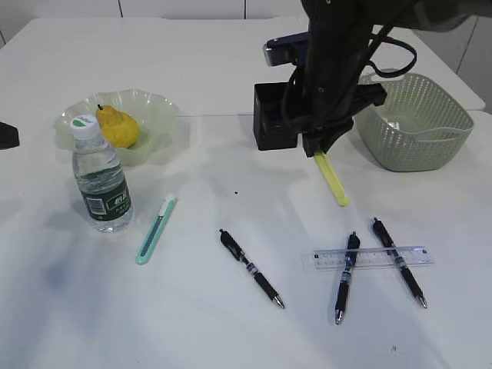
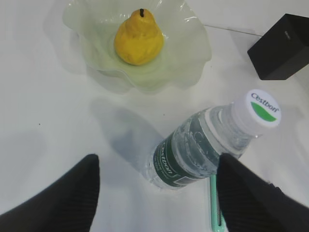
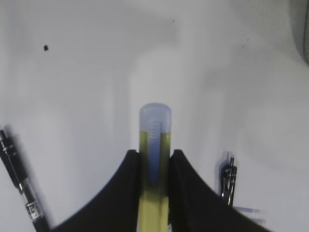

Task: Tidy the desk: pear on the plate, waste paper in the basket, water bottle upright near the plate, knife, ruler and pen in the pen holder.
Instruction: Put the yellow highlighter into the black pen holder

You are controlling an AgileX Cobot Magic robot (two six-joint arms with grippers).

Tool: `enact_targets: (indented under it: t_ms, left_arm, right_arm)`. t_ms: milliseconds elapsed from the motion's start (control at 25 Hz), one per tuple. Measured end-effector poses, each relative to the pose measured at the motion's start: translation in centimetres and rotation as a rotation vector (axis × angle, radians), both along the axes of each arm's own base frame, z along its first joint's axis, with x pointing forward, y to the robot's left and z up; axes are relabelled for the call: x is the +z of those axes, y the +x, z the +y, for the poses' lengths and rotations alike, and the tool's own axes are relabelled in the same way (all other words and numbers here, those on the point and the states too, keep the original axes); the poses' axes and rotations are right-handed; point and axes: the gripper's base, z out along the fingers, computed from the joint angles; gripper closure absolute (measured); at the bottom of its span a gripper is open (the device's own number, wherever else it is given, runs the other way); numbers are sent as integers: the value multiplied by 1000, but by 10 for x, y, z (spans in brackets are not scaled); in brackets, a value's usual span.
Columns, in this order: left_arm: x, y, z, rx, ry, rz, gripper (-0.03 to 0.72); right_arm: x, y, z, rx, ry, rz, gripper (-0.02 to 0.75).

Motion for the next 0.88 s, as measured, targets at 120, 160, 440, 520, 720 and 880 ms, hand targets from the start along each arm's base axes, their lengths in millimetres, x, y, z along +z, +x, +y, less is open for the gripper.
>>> enact_targets:
  t_ms: [120, 160, 440, 520, 720, 880]
  left_arm:
    - [0, 0, 0, 0, 0, 0, 151]
    - [0, 0, 0, 0, 0, 0, 151]
    - [0, 0, 0, 0, 0, 0, 151]
    - [0, 0, 0, 0, 0, 0, 151]
    - [0, 0, 0, 0, 0, 0, 151]
    - [0, 0, 0, 0, 0, 0, 151]
  right_arm:
    - [3, 9, -11, -24, 24, -50, 633]
    - [3, 13, -15, -31, 34, -71, 633]
    - [10, 36, -34, -57, 106, -240, 633]
    - [13, 42, -34, -47, 131, -307, 633]
    - [23, 53, -28, -4, 198, -467, 633]
    - [30, 59, -25, 29, 224, -573, 633]
